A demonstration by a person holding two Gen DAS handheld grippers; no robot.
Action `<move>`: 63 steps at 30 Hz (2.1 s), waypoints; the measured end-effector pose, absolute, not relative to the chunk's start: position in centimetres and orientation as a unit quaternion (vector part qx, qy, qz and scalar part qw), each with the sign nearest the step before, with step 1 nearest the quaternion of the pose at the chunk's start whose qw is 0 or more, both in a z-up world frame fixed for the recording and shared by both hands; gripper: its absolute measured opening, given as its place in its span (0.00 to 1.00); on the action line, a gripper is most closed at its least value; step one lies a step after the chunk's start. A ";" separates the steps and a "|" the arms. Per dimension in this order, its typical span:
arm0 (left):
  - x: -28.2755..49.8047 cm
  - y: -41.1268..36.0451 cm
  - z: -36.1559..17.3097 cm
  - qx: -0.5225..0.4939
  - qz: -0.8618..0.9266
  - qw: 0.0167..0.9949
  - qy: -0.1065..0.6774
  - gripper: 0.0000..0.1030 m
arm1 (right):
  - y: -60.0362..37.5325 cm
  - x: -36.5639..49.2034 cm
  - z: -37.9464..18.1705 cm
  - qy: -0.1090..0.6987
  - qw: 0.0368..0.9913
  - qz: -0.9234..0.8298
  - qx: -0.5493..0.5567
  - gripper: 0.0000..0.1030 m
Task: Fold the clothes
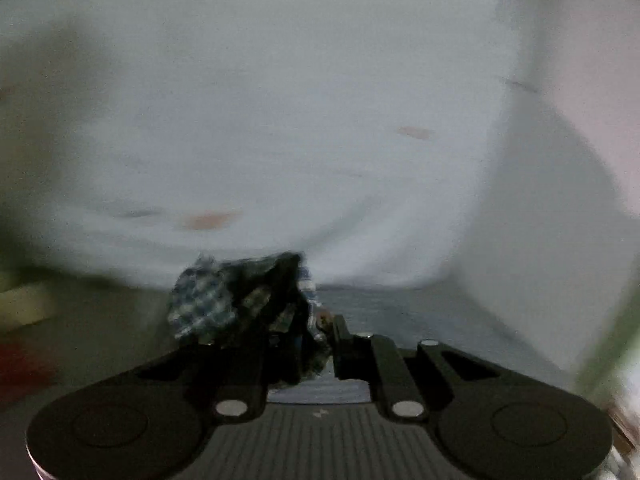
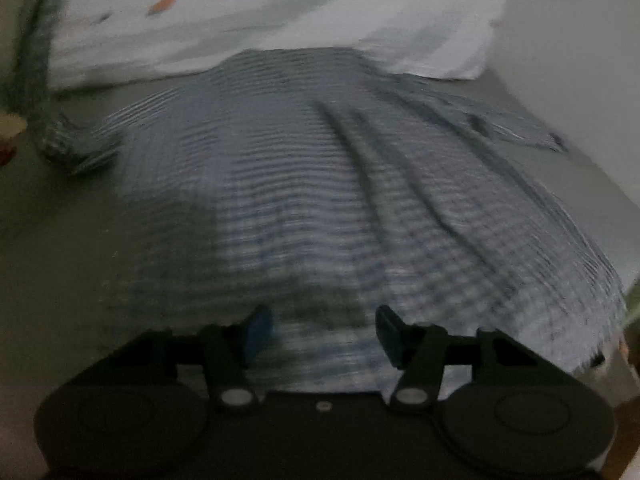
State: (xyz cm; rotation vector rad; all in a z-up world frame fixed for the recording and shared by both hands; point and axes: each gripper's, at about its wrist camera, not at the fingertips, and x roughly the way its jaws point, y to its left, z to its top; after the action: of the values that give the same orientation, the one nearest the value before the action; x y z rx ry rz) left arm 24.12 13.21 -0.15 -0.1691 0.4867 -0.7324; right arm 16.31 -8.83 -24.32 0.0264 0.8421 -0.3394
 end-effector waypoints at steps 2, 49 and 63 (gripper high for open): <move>23.1 6.3 -0.2 -0.037 -0.426 0.871 0.242 0.30 | -11.1 15.6 -24.2 0.405 0.896 -0.181 0.028 0.57; 9.3 2.9 -17.8 -0.025 0.013 0.864 0.503 0.00 | -18.0 22.4 -26.2 0.286 0.824 0.173 -0.459 0.11; 8.5 -18.7 -10.0 -0.011 -0.089 0.874 0.478 0.07 | -45.5 42.0 -17.8 0.288 0.884 -0.027 -0.368 0.13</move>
State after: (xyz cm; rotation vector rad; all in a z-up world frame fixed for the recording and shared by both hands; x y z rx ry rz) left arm 8.50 -18.70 -9.97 -0.0228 0.9976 -0.1868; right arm 42.04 -45.55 -17.78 -0.7659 0.5985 -0.0572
